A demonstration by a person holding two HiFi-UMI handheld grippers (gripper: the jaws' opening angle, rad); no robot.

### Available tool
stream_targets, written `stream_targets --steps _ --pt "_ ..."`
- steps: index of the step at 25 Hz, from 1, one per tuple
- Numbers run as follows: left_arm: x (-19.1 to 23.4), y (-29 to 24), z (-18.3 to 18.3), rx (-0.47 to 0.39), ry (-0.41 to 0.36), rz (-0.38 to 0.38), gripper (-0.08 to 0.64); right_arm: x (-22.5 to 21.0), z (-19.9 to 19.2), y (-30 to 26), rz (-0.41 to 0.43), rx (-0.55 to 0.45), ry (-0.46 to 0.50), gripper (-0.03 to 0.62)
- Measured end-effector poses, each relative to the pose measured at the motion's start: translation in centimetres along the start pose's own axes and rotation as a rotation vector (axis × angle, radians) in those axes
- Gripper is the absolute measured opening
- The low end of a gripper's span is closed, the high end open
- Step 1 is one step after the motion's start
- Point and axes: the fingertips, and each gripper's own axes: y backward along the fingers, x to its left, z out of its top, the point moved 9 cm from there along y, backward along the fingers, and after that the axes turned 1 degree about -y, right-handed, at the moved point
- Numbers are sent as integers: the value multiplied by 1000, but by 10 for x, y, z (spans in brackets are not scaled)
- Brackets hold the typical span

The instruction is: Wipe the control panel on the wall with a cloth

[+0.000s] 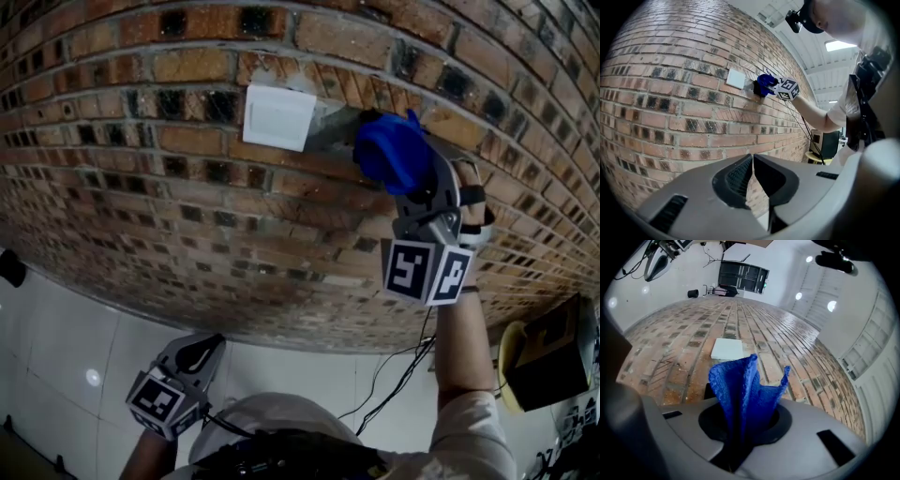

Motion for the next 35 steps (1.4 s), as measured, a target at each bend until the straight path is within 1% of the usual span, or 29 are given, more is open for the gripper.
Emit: stream_targets --steps 4,13,17,20,22,24,26,29,30,31,32,33,34,35 --pt "-1 1 0 5 4 7 6 34 1 5 73 -7 16 89" --pt "-6 -4 0 30 0 -2 6 101 -11 11 218 22 -13 89" --pt "-10 -6 2 38 -6 -6 6 111 -13 12 242 17 -49 89" --pt "-13 -7 6 46 -10 2 6 105 -13 17 240 -3 -124 89" --pt "-17 -11 8 54 -16 9 6 100 -12 32 248 -28 -225 89" --pt "-21 -16 10 58 -19 19 6 98 -12 56 271 -62 -373 89" --pt "-25 -22 13 62 -23 36 6 99 -14 84 317 -94 -544 89" --pt "-37 -35 22 69 -34 65 6 110 -28 128 422 -118 -795 89" --pt "-42 -39 25 69 -34 71 6 116 -35 144 452 -111 -902 89" --pt "-49 -44 28 69 -33 78 6 122 -44 160 467 -90 -1032 89" --pt "-55 -47 30 69 -31 86 6 128 -53 175 469 -63 -1170 89" --pt "-61 -50 31 71 -30 99 6 132 -63 189 468 -41 -1277 89" --pt "-67 -51 32 76 -30 115 6 135 -73 202 468 -26 -1340 89" --pt "-72 -51 32 81 -29 131 6 136 -82 213 468 -14 -1371 89"
